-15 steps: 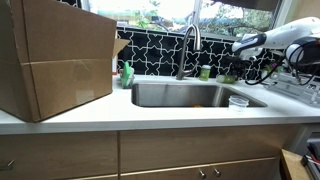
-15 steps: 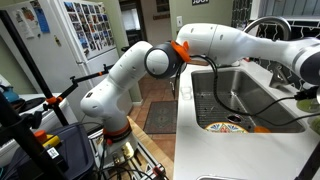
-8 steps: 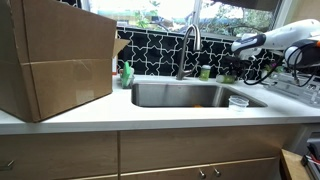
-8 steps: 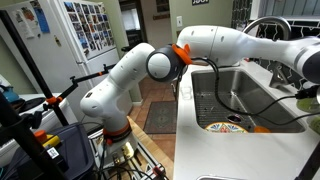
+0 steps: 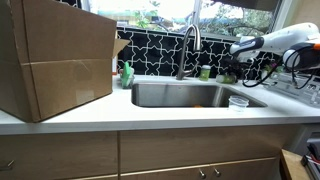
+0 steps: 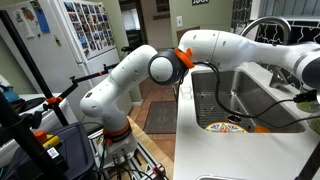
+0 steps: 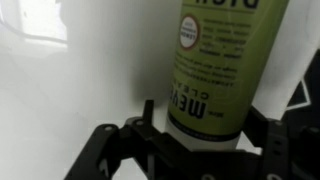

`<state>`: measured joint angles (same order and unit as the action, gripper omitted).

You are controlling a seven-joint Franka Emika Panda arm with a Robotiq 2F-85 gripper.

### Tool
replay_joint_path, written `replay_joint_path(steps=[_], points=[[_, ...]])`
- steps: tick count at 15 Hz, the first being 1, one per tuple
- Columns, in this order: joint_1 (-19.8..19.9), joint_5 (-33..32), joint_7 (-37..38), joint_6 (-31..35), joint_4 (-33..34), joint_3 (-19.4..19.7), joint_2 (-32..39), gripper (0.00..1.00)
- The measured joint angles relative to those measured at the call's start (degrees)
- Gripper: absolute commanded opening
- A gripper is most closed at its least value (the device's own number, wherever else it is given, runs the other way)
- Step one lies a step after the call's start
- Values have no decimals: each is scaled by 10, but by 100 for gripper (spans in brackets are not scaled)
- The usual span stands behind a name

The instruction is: Pick up the fallen bottle and place it right side up on the kitchen counter

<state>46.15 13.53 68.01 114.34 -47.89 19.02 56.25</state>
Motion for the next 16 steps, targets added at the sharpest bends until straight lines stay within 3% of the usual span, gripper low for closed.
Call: replay_joint_path(steps=[2,5,9,16], points=[[0,0,0,-1,1,0,1,41],[-2,-1,0,-8,7,1,2,38],[-11,-31,1,-27,20,13,2,38],[-51,-123,6,-72,63,73,0,38]])
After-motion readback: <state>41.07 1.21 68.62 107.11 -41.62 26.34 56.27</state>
